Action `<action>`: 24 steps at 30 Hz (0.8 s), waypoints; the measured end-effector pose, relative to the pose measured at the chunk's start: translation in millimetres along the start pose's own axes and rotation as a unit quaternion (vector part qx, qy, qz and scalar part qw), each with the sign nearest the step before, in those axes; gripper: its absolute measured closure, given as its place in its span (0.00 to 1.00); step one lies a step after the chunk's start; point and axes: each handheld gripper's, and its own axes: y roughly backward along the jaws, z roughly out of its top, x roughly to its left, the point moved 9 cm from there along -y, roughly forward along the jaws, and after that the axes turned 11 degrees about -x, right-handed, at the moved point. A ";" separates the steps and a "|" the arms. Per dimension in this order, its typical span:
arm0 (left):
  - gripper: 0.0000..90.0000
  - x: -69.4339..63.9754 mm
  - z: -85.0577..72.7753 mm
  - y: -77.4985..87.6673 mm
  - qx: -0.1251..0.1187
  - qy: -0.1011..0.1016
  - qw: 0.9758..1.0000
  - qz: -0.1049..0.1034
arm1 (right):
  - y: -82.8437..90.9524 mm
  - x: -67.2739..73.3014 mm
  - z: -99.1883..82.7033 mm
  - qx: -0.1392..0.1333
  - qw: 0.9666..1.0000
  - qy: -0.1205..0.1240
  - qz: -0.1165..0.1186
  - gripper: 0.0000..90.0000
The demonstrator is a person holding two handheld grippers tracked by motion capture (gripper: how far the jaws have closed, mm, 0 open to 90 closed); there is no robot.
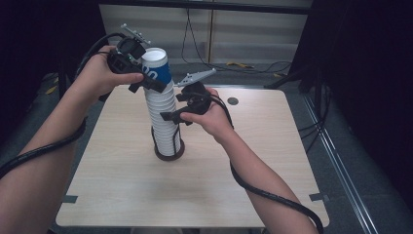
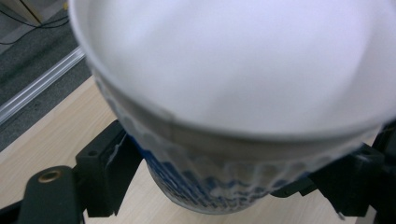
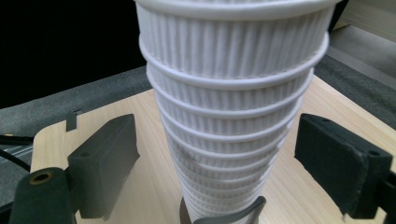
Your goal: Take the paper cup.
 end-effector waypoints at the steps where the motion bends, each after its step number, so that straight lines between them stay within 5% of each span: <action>1: 0.19 -0.1 -0.1 -1.1 -0.002 0.001 1.000 -0.001 | 0.6 -0.6 0.9 -0.001 1.000 0.000 -0.002 0.14; 17: 0.20 -1.5 -3.0 -3.5 0.004 -0.015 1.000 -0.001 | -5.2 -4.7 17.0 -0.032 0.999 -0.014 -0.009 0.13; 24: 0.19 0.4 -4.8 -5.6 -0.003 -0.005 1.000 0.000 | -7.7 -2.5 20.6 -0.037 0.999 -0.014 -0.007 0.13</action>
